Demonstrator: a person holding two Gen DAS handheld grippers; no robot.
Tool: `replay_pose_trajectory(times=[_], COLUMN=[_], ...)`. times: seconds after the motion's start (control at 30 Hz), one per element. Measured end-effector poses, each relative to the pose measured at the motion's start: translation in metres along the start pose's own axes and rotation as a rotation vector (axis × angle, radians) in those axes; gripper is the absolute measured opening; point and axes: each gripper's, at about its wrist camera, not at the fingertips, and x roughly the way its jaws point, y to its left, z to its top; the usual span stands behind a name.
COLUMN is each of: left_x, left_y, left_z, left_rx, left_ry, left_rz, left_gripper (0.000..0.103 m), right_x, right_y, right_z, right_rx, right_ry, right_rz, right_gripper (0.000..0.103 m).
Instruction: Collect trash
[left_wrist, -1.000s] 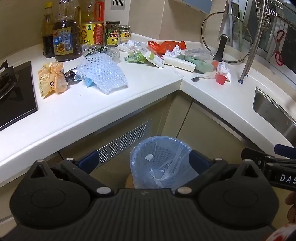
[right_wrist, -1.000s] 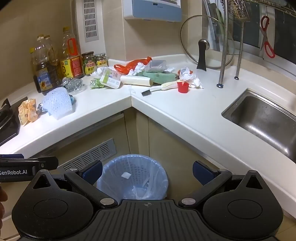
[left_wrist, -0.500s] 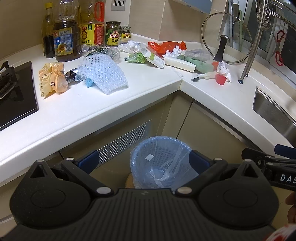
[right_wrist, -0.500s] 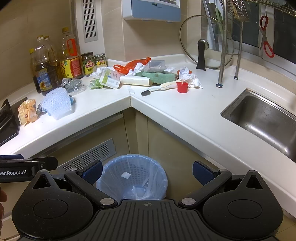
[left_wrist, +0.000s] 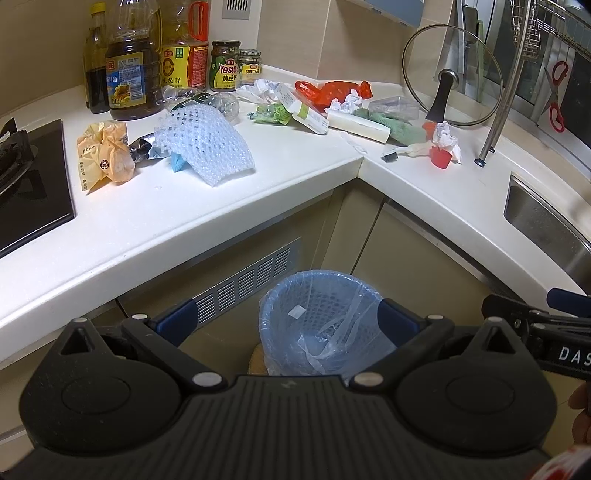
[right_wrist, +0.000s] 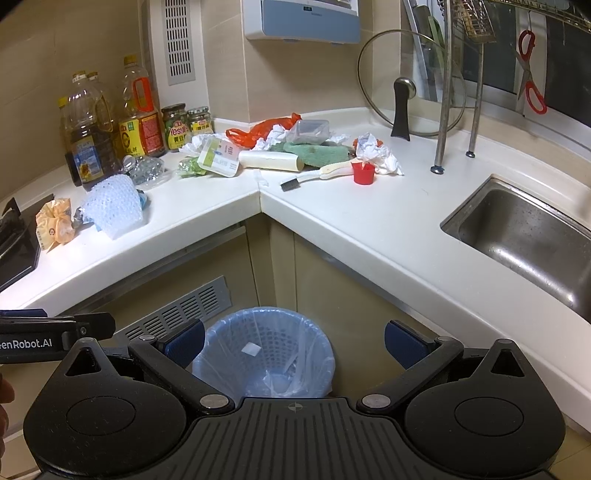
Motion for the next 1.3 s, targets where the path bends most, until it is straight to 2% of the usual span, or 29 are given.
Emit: replay_pose_trajectory(times=[1.3], left_x=[0.0004], left_y=[0.0006], left_z=[0.0003], left_rx=[-0.005], left_ry=[-0.001], left_rz=[0.000], left_gripper=[0.103], right_x=[0.0030], right_y=[0.0018], right_z=[-0.0017], right_rx=[0.000], right_ry=[-0.002], right_rz=[-0.001], right_gripper=[0.103])
